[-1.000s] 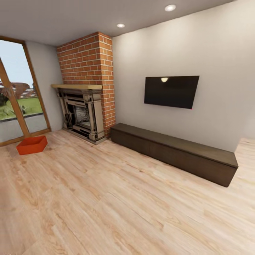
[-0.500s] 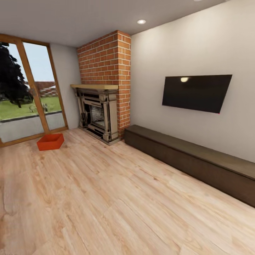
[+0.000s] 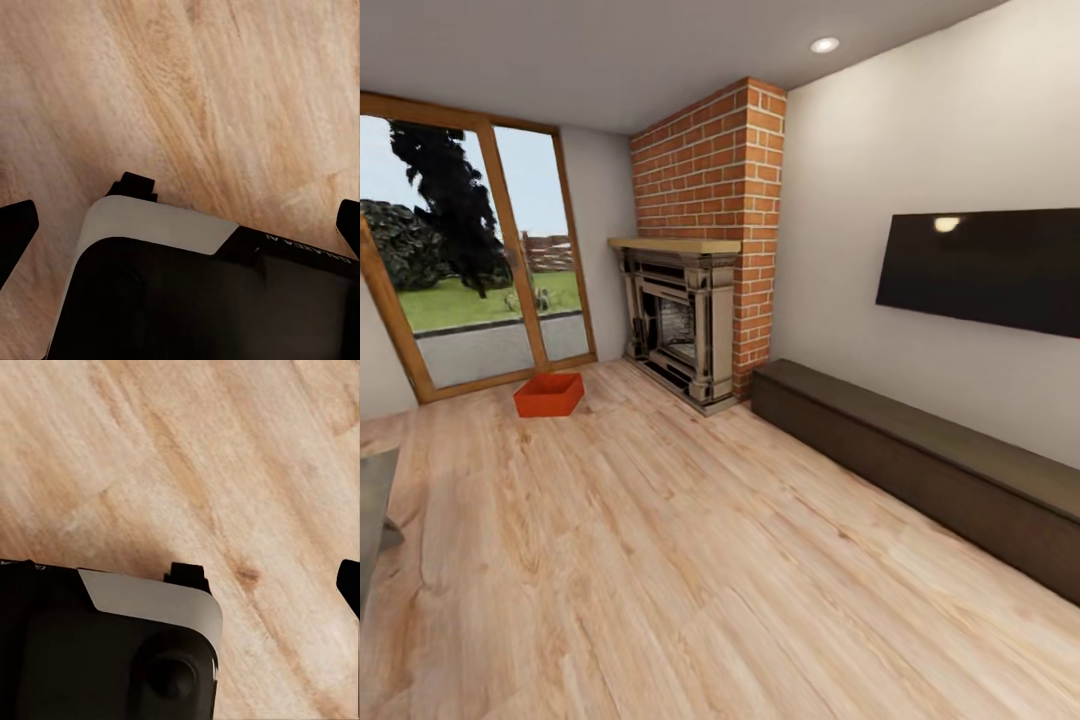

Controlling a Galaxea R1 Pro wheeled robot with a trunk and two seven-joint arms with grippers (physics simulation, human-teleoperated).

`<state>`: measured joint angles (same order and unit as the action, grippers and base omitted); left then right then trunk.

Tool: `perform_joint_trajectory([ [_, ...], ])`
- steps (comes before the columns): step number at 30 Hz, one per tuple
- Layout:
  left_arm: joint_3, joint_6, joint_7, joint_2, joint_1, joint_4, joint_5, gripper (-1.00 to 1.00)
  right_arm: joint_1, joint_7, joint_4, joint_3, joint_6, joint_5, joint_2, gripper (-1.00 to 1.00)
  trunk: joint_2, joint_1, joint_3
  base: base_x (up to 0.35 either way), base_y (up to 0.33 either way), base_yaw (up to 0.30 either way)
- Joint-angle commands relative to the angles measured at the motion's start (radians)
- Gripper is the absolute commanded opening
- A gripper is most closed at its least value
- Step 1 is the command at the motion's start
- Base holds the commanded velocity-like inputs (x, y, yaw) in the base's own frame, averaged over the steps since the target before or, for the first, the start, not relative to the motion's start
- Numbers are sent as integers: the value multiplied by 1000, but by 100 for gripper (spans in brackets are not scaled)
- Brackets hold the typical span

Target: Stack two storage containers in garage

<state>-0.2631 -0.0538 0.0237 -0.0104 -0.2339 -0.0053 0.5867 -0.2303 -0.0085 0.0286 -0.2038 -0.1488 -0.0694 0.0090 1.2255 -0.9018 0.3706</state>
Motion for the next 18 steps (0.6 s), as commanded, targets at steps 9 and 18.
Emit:
perform_joint_trajectory([
  [9, -8, -3, 2, 0, -1, 1, 7, 100, -1, -1, 3, -8, -6, -7, 0, 100, 1, -1, 1, 322, 0, 270],
  [18, -8, -3, 2, 0, -1, 1, 7, 100, -1, -1, 3, -8, -6, -7, 0, 100, 1, -1, 1, 322, 0, 270],
])
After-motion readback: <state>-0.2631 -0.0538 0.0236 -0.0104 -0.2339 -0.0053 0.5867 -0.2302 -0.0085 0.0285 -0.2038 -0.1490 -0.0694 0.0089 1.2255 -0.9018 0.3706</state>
